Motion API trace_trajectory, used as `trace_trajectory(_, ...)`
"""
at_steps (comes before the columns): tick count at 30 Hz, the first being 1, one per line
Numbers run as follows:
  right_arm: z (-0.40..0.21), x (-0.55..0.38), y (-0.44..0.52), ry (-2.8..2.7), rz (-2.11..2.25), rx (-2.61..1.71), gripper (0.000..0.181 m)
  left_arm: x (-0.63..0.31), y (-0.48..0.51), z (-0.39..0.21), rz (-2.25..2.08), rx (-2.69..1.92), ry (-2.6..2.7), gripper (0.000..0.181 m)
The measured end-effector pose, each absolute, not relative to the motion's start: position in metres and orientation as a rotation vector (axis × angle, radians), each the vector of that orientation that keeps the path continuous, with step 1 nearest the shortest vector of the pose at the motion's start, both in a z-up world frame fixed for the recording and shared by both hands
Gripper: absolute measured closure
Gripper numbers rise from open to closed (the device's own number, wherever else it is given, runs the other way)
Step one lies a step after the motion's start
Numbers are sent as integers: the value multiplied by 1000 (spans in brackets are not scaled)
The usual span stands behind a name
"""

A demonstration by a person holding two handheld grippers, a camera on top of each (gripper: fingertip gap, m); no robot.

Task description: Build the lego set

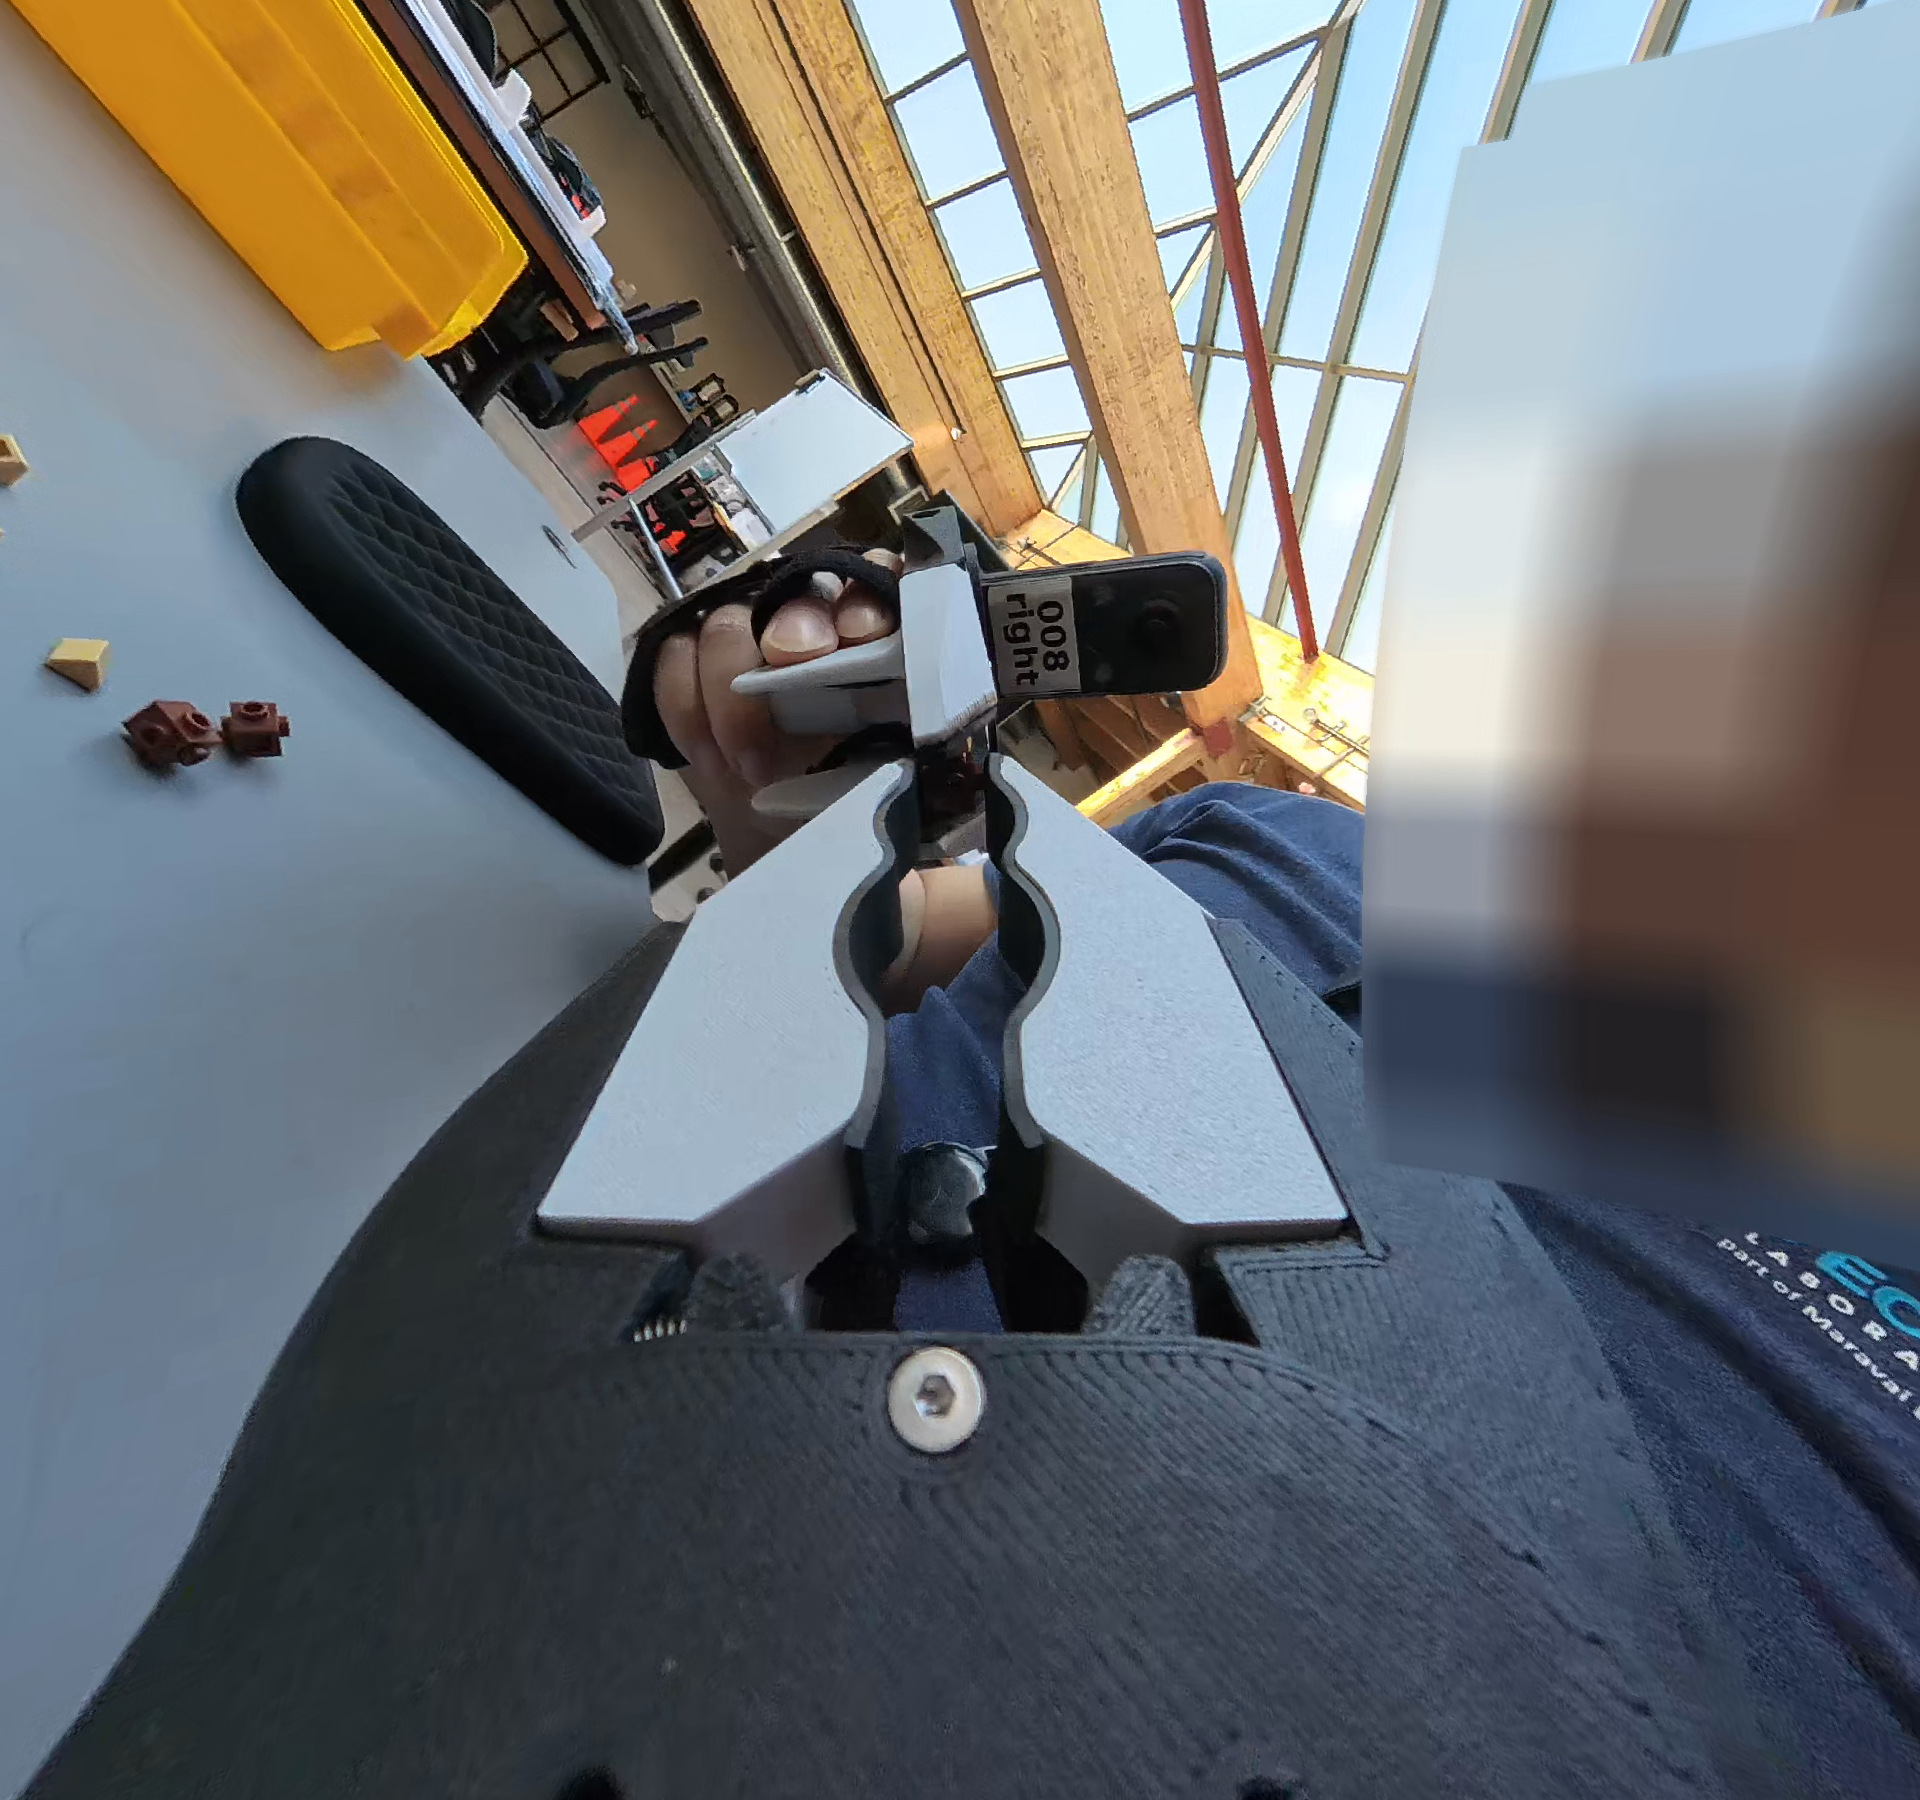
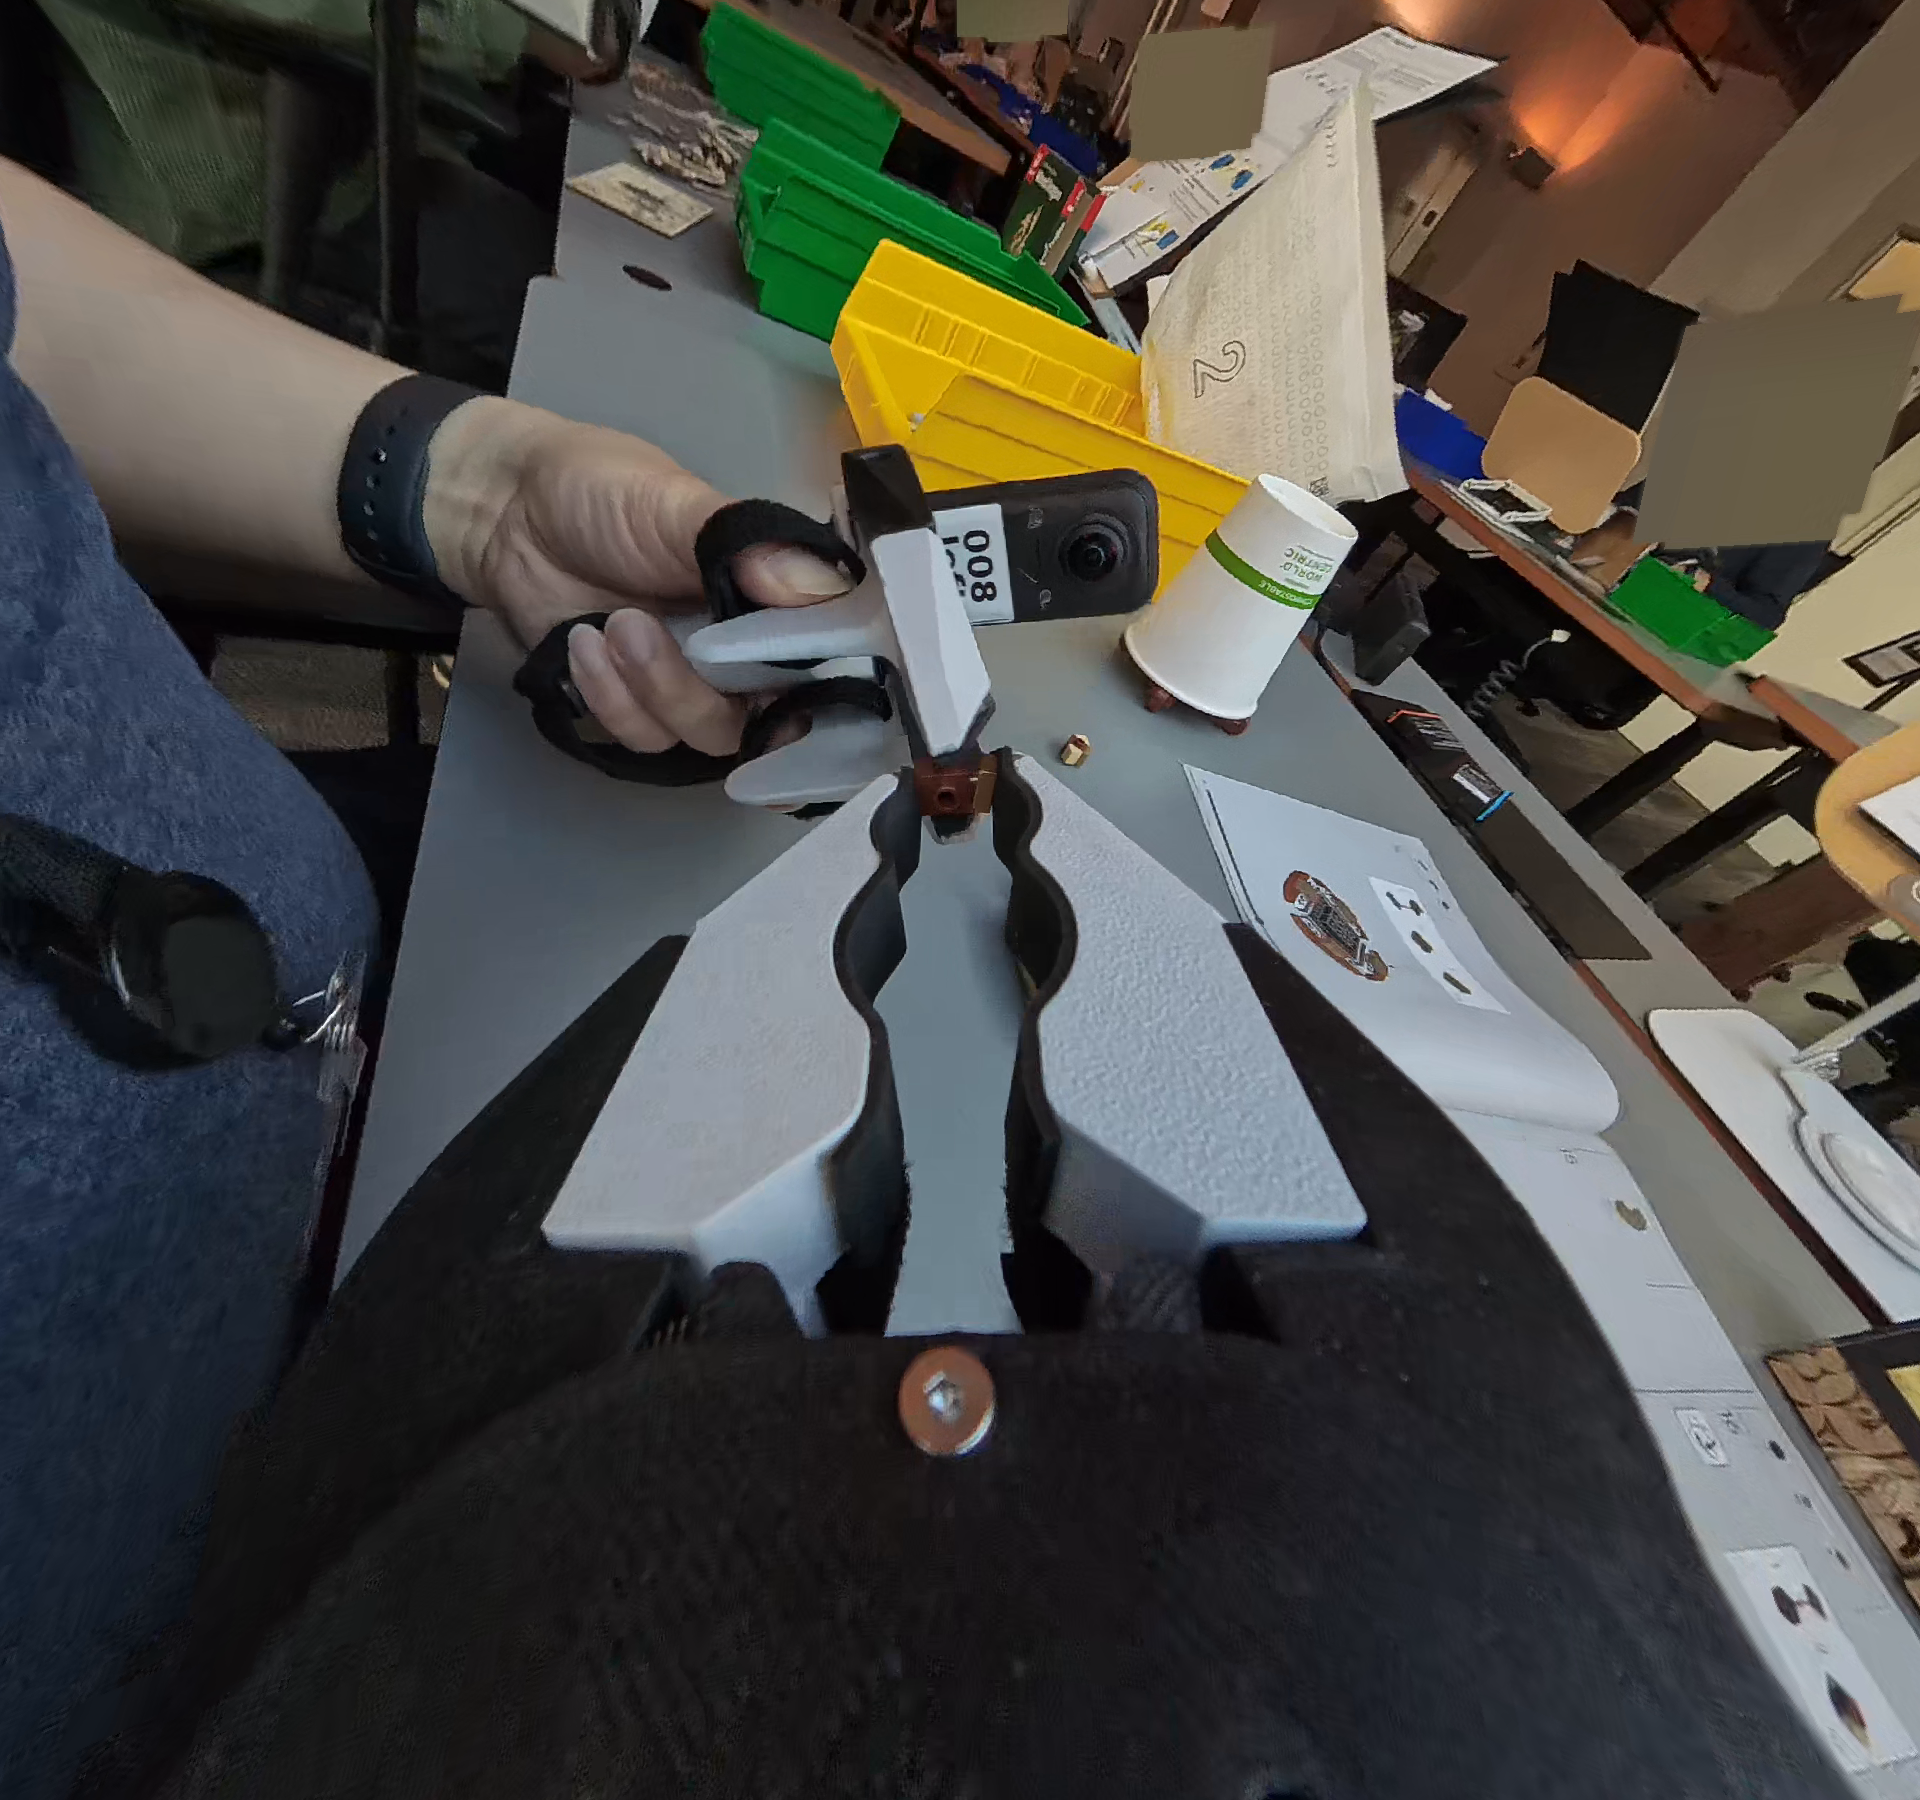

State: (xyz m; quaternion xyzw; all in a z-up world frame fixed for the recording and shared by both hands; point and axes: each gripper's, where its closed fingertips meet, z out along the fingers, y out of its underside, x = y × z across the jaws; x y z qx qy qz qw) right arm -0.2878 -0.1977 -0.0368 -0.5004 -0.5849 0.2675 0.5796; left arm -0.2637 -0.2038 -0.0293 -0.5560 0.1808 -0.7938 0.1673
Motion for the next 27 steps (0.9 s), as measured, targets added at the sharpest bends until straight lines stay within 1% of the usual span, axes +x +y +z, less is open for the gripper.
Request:
trace_trajectory(1,-36,-288,-195,-1344,628,-1173,168,-265,-203,-26,-2243,-1569,520,165)
trace_trajectory(2,-36,-288,-193,-1333,609,-1168,168,-266,-203,-23,-2241,-1565,524,157)
trace_trajectory(3,-35,-288,-193,-1332,594,-1154,168,-266,-203,-24,-2217,-1588,545,160)
trace_trajectory(4,-34,-289,-194,-1328,586,-1144,168,-266,-203,-27,-2176,-1616,567,168)
trace_trajectory(5,-34,-290,-195,-1331,576,-1137,167,-265,-203,-29,-2148,-1625,581,171)
trace_trajectory(17,-37,-291,-192,-1349,351,-1060,167,-269,-200,-33,-2085,-1674,579,170)
trace_trajectory(27,-39,-291,-193,-1334,402,-1075,167,-272,-201,-35,-2015,-1697,632,171)
